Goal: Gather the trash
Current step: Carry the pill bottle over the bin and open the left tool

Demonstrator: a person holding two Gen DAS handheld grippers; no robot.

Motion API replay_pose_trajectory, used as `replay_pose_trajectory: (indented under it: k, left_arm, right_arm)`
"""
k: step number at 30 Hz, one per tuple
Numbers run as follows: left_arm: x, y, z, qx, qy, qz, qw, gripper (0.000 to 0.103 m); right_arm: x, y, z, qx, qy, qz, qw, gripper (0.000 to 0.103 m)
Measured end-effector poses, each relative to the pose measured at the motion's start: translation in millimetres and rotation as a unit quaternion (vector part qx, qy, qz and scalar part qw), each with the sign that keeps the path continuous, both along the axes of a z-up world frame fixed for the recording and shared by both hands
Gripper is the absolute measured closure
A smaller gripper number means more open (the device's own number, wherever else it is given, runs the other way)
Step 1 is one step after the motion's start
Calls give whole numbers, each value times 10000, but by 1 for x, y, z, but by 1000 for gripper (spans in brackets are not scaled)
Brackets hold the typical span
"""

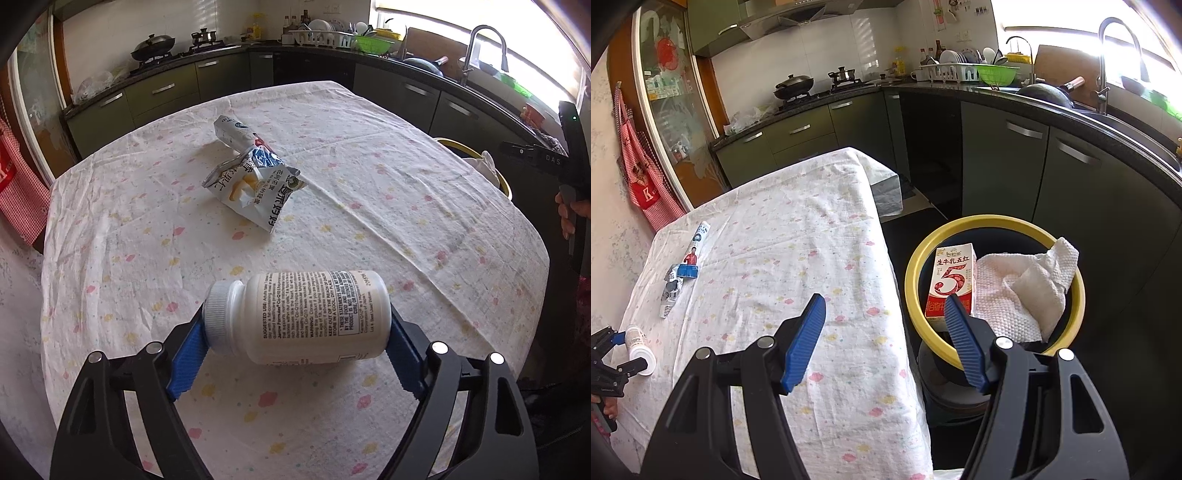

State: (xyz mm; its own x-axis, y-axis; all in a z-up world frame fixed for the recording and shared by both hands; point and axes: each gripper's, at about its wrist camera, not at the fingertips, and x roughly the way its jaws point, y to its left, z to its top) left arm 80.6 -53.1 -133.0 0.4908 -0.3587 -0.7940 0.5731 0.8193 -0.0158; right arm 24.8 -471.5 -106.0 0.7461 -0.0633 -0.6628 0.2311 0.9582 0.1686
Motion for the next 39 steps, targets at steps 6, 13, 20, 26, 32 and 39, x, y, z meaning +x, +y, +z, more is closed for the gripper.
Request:
replay_pose_trajectory:
  k: [6,13,20,26,32,39]
  left_arm:
    - [-5,-5,11,-34,-86,-151,9998,19]
    - [-1,-38,51,-359,-233,-587,9974,19]
    - [13,-121,87,-757,-234,-1529,9851,19]
    - [25,-227,101,-870,-174,-2462,9651,19]
    - [37,-341,90,-757,82,-3158,9458,19]
    - [53,-448,63,-533,232,-3557,9328,19]
  right_arm:
    - [-5,-2,3,7,-78,-39,10000,40]
    - [-18,-13,8,17,-160,-188,9997,40]
    - [-48,-49,8,-50,-259,-724,9970,40]
    - [-74,-87,0,126,-307,-1153,9928,40]
    - [-94,-114,-4,225,-367,-1504,9877,40]
    - [-113,-132,-9,224,-303,-1839,9822,40]
